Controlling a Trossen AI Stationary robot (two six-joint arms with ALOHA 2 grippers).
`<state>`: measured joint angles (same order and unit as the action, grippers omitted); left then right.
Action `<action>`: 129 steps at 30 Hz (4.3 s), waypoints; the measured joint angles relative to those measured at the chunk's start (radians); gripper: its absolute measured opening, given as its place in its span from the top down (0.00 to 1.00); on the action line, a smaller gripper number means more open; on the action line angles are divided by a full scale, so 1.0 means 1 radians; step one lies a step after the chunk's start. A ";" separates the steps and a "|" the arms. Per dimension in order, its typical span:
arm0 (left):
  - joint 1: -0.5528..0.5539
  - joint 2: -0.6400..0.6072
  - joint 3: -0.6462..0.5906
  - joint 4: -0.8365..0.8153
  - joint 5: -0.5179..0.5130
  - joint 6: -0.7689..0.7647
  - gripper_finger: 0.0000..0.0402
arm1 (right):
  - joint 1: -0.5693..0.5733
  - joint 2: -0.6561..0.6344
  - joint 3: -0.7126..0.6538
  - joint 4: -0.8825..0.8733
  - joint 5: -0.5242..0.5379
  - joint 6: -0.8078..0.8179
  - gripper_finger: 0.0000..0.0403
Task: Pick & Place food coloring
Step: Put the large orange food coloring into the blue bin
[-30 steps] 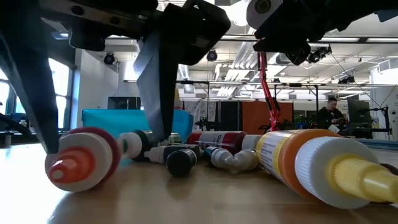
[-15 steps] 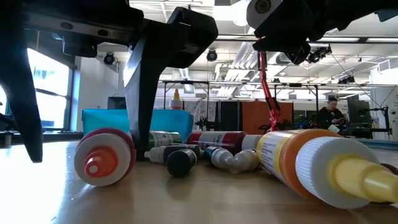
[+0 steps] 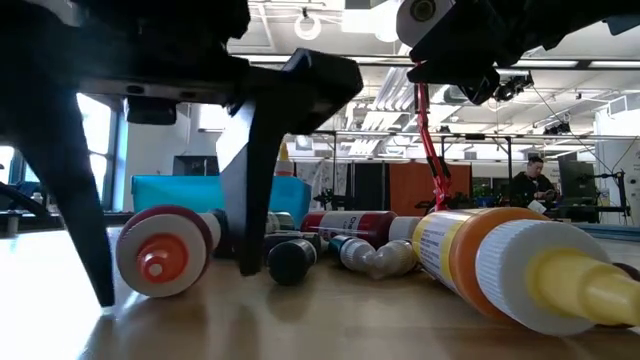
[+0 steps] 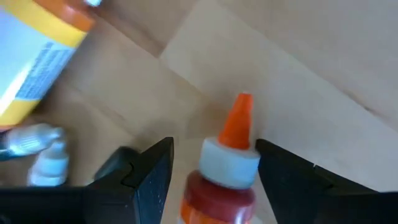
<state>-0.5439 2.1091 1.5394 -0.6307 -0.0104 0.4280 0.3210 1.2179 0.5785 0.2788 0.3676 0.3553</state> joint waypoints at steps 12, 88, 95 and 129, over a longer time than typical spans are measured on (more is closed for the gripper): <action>0.007 0.003 0.001 -0.012 0.004 0.014 0.51 | 0.000 0.000 0.000 -0.002 0.000 -0.001 0.64; 0.381 -0.544 -1.125 1.899 -0.319 -0.460 0.72 | -0.026 0.000 0.000 0.041 0.016 -0.045 0.64; 0.222 -0.436 -1.049 1.866 -0.780 -0.450 0.72 | -0.024 0.000 0.000 0.040 -0.007 -0.044 0.64; 0.207 -0.111 -0.868 1.804 -1.101 -0.664 0.72 | -0.024 0.000 0.000 0.033 -0.019 -0.016 0.64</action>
<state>-0.3366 1.9982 0.6712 1.1735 -1.1113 -0.2365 0.2970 1.2182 0.5785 0.3115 0.3489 0.3389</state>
